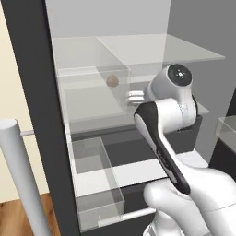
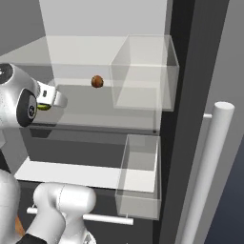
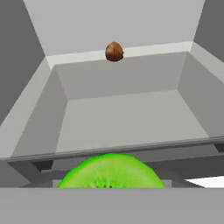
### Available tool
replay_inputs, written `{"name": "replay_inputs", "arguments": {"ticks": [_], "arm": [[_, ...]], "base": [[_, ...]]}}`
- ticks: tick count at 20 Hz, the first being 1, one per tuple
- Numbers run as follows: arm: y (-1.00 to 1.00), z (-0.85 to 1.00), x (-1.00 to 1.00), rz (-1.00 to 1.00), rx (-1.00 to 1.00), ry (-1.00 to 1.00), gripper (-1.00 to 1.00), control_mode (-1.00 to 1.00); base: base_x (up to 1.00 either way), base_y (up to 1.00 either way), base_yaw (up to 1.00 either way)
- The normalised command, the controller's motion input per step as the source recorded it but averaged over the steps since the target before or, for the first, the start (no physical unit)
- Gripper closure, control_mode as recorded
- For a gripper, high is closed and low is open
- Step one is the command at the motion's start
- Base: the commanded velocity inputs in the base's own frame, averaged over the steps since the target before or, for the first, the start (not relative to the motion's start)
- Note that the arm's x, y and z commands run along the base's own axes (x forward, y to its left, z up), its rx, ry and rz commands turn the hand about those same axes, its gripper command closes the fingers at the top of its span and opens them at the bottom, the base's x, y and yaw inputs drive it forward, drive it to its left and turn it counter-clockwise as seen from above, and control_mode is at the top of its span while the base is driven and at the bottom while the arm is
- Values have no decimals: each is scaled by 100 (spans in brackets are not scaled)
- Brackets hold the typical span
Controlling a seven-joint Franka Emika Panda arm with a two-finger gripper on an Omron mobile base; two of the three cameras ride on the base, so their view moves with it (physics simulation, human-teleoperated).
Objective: Pick the apple and kiwi from the fridge and place them on the plate next to the blender to make a fruit smoothie.
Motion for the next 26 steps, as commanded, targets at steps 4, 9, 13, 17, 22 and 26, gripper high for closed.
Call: {"name": "replay_inputs", "arguments": {"ticks": [4,9,13,17,22,26], "arm": [[-21,39,-100,0,12,12,100,-100],[-5,3,-20,0,2,2,100,100],[0,0,0,0,0,0,100,100],[0,0,0,0,0,0,100,100],[0,0,0,0,0,0,100,100],[0,0,0,0,0,0,100,100]], "base": [[0,0,0],[-80,-15,2],[-100,-3,28],[-100,6,68],[-74,31,90],[-26,34,100]]}}
